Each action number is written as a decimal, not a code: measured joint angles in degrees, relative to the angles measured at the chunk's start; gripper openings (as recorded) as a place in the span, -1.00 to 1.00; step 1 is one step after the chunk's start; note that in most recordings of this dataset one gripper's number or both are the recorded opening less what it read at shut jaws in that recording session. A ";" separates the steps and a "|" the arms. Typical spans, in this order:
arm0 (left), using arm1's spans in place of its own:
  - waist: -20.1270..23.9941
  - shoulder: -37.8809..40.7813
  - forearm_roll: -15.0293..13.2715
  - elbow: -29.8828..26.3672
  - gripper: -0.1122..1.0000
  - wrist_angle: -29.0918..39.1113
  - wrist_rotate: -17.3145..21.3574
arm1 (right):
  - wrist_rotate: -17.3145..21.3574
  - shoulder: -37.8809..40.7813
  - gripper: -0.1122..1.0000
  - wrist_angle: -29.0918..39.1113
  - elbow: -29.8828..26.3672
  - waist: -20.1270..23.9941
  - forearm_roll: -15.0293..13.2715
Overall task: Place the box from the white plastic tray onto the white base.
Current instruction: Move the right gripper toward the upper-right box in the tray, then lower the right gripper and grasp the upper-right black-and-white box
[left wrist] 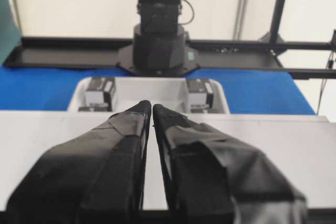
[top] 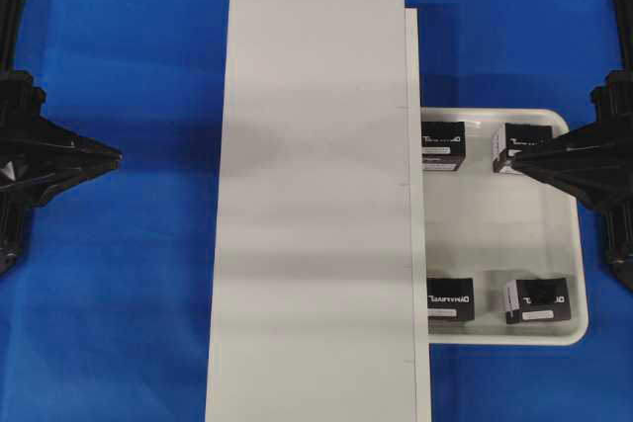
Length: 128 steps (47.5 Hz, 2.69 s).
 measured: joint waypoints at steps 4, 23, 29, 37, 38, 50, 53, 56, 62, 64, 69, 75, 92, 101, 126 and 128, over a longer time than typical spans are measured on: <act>-0.09 0.00 0.26 -0.26 -0.71 2.02 -1.58 | 0.88 -0.09 -0.70 1.49 -1.05 -0.35 2.02; -0.09 -0.53 0.53 -4.66 -0.93 14.85 -1.93 | 5.54 0.44 -0.81 46.76 -16.96 -8.00 2.90; -0.09 -0.79 0.53 -5.27 -0.93 17.58 -1.93 | 5.45 1.85 -0.81 59.50 -20.30 -8.79 2.64; 0.26 -0.97 0.53 -6.50 -0.93 19.95 -2.02 | 5.19 3.69 -0.81 70.14 -22.24 -9.49 2.46; 0.26 -0.97 0.53 -6.68 -0.93 20.13 -2.02 | 5.01 3.96 -0.81 70.84 -22.32 -9.58 2.37; 0.35 -0.97 0.62 -8.44 -0.93 22.94 -2.02 | -1.14 10.46 -0.78 75.67 -24.17 -11.43 1.85; 0.26 -1.05 0.62 -8.53 -0.93 23.20 -2.02 | -3.16 12.48 -0.77 76.20 -24.61 -12.39 1.76; 0.35 -0.97 0.53 -8.61 -0.93 23.38 -2.02 | -5.45 14.85 -0.75 76.46 -25.22 -13.71 1.67; 0.35 -1.05 0.53 -8.79 -0.93 23.47 -2.02 | -9.14 20.04 -0.70 76.46 -27.25 -16.08 1.58; 0.35 -0.97 0.53 -8.79 -0.93 23.47 -2.02 | -10.28 21.71 -0.68 76.29 -27.86 -16.70 1.58; 0.35 -0.97 0.62 -8.96 -0.93 23.47 -1.93 | -14.24 26.72 -0.60 75.32 -29.09 -18.28 1.49; 0.26 -0.97 0.62 -8.96 -0.93 23.38 -1.85 | -17.40 32.43 -0.46 73.65 -29.71 -18.81 1.49; 0.35 -0.97 0.62 -8.96 -0.93 23.47 -1.85 | -19.16 42.54 0.87 65.83 -29.79 -19.07 1.49; 0.35 -0.88 0.53 -8.96 -0.93 23.47 -1.93 | -19.34 46.05 0.97 62.40 -29.79 -19.42 1.49; 0.26 -0.79 0.53 -8.96 -0.93 23.47 -2.02 | -20.48 52.82 0.97 55.72 -28.56 -20.21 1.49; 0.35 -0.79 0.62 -8.96 -0.93 23.47 -2.02 | -20.57 53.17 0.97 55.63 -28.39 -20.30 1.49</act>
